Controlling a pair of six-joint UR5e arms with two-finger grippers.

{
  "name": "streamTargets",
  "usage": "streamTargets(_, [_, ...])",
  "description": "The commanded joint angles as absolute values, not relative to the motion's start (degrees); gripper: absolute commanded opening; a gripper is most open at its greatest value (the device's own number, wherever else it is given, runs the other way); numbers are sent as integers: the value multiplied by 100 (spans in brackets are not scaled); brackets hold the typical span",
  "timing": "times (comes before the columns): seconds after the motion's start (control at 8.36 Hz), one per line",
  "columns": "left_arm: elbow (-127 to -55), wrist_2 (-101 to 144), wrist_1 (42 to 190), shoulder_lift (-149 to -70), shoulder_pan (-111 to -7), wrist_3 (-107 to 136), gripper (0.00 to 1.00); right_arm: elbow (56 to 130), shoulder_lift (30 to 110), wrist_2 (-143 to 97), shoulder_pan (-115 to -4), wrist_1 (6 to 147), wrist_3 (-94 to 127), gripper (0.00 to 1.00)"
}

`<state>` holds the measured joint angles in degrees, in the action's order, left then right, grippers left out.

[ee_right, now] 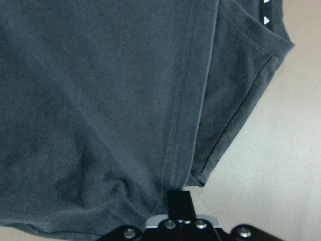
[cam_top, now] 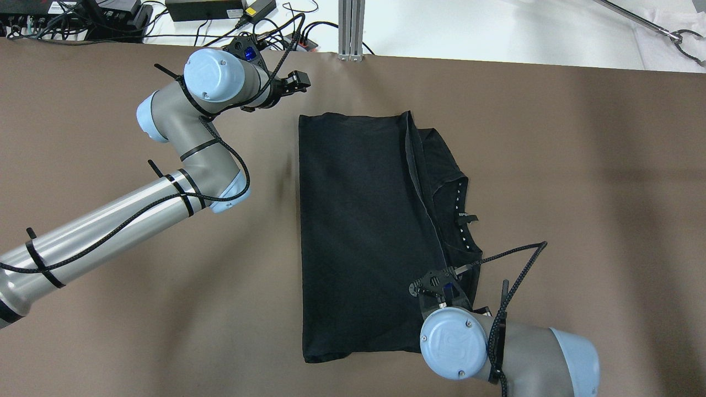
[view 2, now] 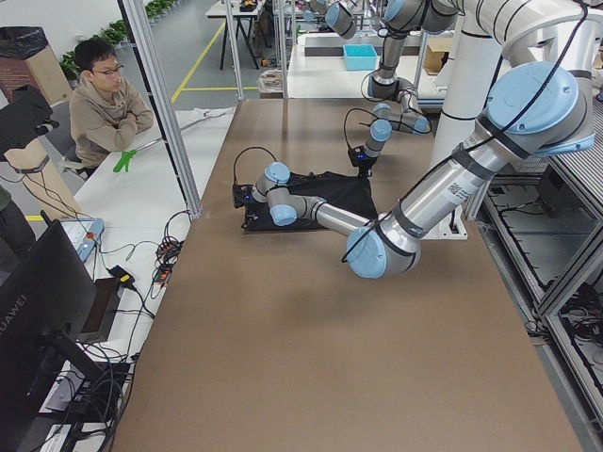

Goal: Fold clothes

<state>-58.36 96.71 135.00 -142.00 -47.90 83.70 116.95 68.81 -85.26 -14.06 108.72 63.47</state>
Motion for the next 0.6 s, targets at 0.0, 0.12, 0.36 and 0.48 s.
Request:
streamTargets(0.0, [-5836, 9668, 13500, -14221, -4790, 8376, 100, 11689, 6864, -8525, -1476, 10776, 6695, 96])
streamTargets(0.12, [-5827, 9677, 13491, -14221, -4790, 8367, 100, 11689, 6864, -8525, -1503, 10523, 7037, 95])
streamTargets(0.36, [-5818, 9694, 13491, -14221, -4790, 8341, 100, 11628, 6838, -8525, -1906, 10415, 6717, 94])
streamTargets(0.48, [-5818, 9694, 13491, -14221, -4799, 8341, 100, 11445, 6690, -8525, -2116, 10415, 6419, 94])
